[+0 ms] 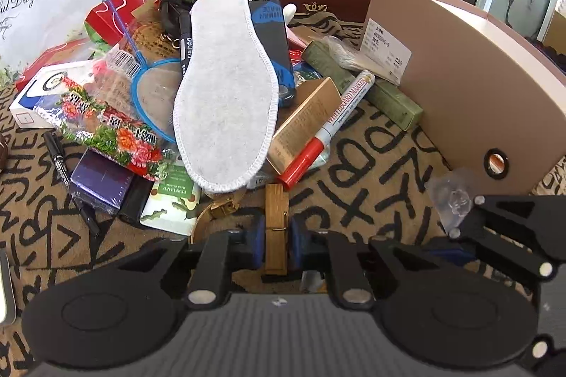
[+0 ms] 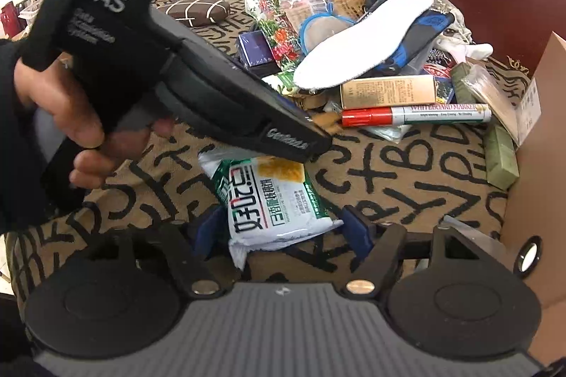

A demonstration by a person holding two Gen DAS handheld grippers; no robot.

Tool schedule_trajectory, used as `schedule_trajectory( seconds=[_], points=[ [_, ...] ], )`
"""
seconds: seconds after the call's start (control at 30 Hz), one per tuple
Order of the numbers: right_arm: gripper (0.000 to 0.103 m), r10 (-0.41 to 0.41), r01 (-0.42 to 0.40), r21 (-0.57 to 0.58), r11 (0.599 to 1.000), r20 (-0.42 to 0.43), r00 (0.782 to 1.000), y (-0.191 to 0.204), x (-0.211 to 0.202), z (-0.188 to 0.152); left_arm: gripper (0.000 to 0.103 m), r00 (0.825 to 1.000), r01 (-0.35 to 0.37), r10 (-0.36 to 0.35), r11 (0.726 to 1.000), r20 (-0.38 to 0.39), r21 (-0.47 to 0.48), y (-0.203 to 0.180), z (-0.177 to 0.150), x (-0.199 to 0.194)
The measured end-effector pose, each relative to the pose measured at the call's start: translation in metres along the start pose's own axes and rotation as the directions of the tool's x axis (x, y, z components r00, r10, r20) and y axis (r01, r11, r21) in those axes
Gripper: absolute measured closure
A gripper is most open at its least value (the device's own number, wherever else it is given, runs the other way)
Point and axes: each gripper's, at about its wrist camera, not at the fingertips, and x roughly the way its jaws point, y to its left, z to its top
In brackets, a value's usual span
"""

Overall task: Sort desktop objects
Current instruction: 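Lift the clothespin with the left tool while the right tool grasps and lifts the snack packet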

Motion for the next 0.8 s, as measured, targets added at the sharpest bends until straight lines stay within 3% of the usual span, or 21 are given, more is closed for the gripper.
schedule_trajectory(
  seconds=[0.1, 0.17, 0.23, 0.37, 0.6, 0.8],
  points=[
    [0.027, 0.005, -0.005, -0.016, 1.000, 0.007, 1.000, 0.002, 0.003, 0.001, 0.088, 1.000, 0.001, -0.001, 1.000, 0.000, -0.009, 0.000, 0.000, 0.001],
    [0.033, 0.014, -0.014, -0.013, 1.000, 0.011, 1.000, 0.003, 0.002, 0.001, 0.090, 1.000, 0.003, -0.003, 1.000, -0.002, -0.005, 0.000, 0.000, 0.000],
    [0.048, 0.029, -0.029, -0.002, 1.000, 0.013, 0.999, 0.004, -0.002, 0.000, 0.091, 1.000, 0.008, -0.008, 1.000, -0.009, -0.001, 0.000, -0.001, -0.002],
    [0.055, 0.016, -0.016, 0.013, 1.000, 0.015, 1.000, 0.009, -0.012, -0.003, 0.091, 0.999, 0.031, -0.032, 0.999, -0.019, -0.019, 0.002, -0.005, -0.011],
    [0.056, 0.045, -0.048, 0.038, 0.998, 0.070, 0.997, 0.014, -0.050, -0.009, 0.091, 0.995, 0.098, -0.096, 0.992, 0.028, -0.084, 0.000, -0.008, -0.045],
    [0.056, 0.016, -0.025, 0.049, 0.998, 0.175, 0.984, 0.006, -0.103, -0.003, 0.091, 0.978, 0.156, -0.149, 0.987, 0.144, -0.041, -0.023, 0.017, -0.088]
  ],
)
